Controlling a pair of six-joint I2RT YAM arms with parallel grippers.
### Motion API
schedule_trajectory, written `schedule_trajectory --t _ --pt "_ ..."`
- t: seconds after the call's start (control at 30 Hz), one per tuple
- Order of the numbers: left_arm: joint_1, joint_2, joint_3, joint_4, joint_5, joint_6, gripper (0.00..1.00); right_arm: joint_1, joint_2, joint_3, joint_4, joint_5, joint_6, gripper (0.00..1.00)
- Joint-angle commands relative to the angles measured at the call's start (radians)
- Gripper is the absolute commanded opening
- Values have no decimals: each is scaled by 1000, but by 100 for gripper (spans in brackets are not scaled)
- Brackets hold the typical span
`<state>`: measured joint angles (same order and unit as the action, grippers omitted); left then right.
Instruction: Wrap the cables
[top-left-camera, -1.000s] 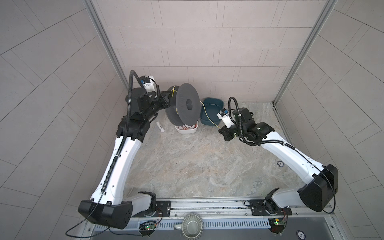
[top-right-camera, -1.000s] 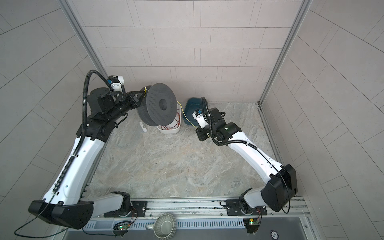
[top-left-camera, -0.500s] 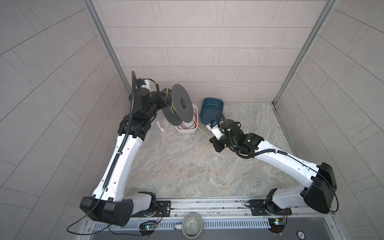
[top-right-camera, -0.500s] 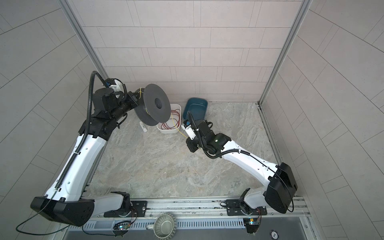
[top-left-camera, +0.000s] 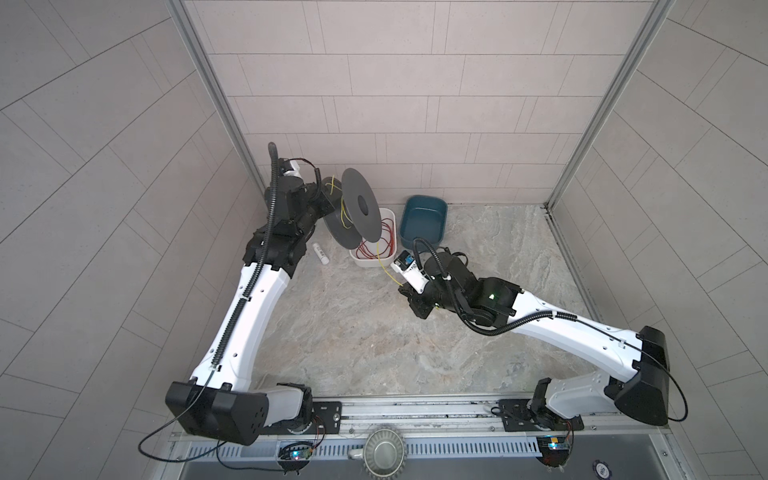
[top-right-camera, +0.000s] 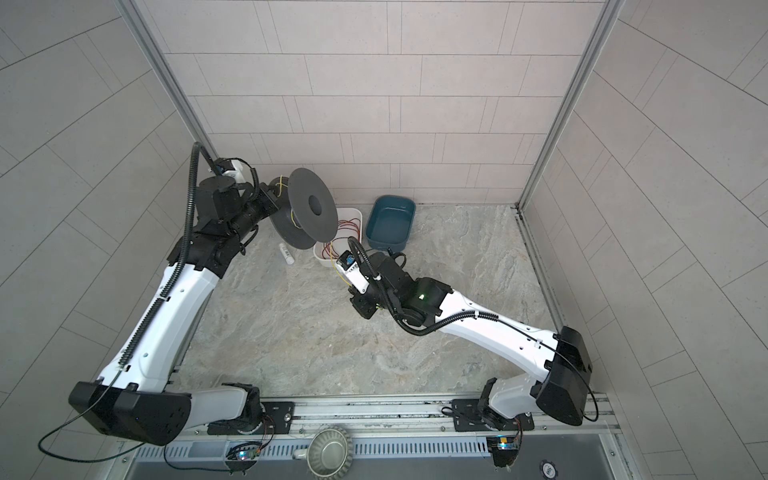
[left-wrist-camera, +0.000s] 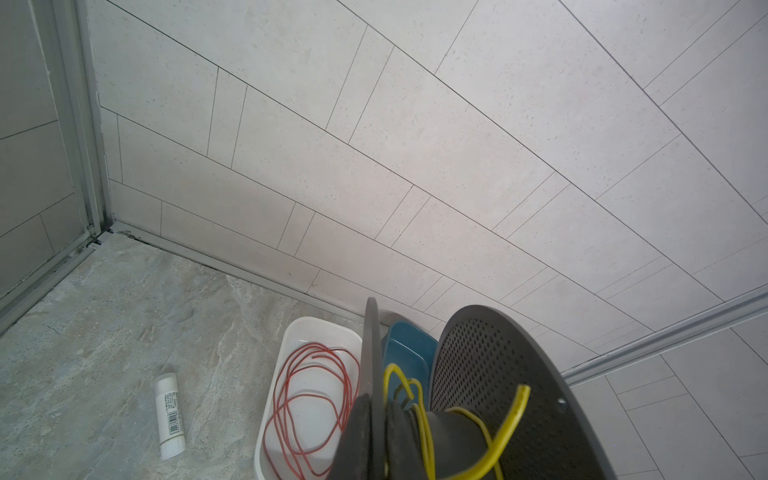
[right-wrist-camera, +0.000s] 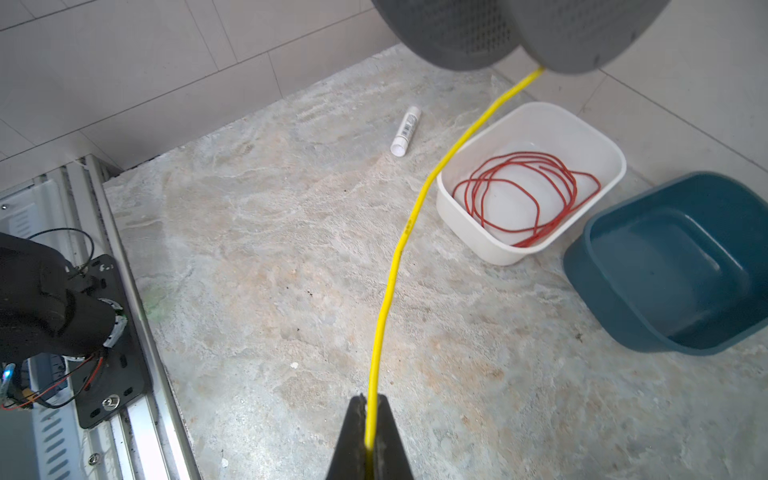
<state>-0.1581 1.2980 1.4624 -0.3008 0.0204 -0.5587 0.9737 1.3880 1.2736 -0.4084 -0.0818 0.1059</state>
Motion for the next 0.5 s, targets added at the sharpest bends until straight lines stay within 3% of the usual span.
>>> schedule_trajectory --t 0.0,0.47 --pt "-4 -9 -5 150 -43 5 0 46 34 71 -44 -6 -31 0" --pt "-47 -57 -148 196 -18 -6 0 99 163 395 -102 -6 -54 0"
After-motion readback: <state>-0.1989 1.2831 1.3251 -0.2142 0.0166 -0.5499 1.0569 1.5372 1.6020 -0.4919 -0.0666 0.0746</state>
